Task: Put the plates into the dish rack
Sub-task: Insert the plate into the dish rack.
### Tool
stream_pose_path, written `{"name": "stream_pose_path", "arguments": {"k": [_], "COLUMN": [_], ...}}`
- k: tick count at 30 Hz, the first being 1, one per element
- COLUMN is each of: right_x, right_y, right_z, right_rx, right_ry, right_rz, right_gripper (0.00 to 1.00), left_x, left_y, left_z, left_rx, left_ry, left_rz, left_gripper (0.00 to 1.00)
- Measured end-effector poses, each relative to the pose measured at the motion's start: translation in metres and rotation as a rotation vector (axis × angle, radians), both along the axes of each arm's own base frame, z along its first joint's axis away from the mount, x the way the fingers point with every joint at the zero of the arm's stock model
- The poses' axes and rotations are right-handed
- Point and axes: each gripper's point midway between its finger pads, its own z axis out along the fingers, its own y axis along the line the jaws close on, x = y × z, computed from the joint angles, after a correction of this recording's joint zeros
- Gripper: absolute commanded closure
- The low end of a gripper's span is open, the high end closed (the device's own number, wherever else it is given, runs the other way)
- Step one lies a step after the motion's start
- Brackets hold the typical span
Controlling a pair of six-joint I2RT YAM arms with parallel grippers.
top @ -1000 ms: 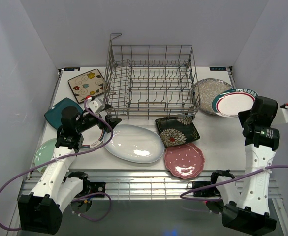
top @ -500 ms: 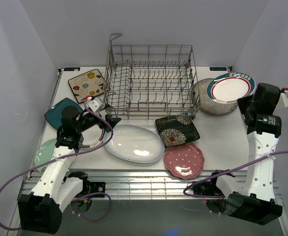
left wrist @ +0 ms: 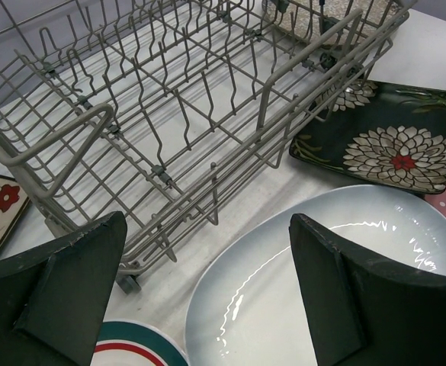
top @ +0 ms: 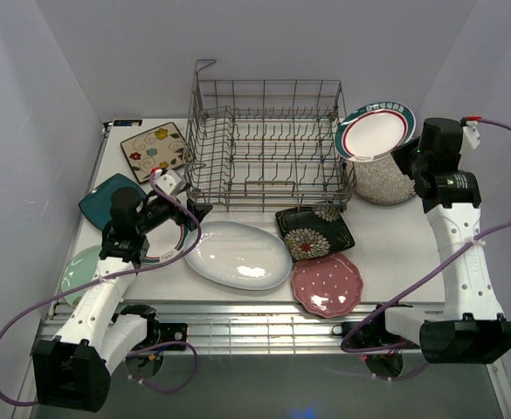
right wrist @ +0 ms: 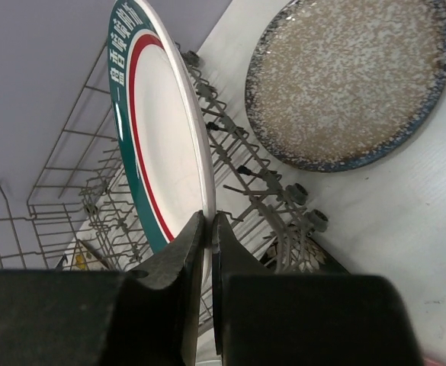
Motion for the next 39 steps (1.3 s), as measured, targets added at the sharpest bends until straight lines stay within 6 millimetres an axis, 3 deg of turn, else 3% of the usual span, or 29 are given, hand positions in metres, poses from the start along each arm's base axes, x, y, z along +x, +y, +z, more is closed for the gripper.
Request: {"name": "stream_pose_path", "arguments": {"k": [9, 20, 26, 39], "right_x": [0.052, 0.104, 0.134, 0.169], "right_y": [0.038, 0.056, 0.069, 0.079], "right_z": [0.013, -0.013, -0.012, -0.004], "right_rx": [-0.05, -0.146, -0.208, -0.361], "right_ry": [-0.025, 0.025, 0.018, -0.066], "right_rz": [0.089, 0.13, 0.144, 0.181], "right_gripper": [0.92, 0.92, 0.92, 0.92], "left_x": [0.007, 0.014, 0.017, 0.028], "left_y": [0.004, 0.009, 0.012, 0.018], "left_z": [-0.001, -0.006, -0.007, -0.021], "left_rx": [0.004, 0.012, 0.017, 0.033], "left_ry": [-0.005, 0.008, 0.01, 0.05], "left_rz": [0.036, 0.074, 0.098, 0.146], "left_gripper": [0.02, 0.02, 0.02, 0.02]}}
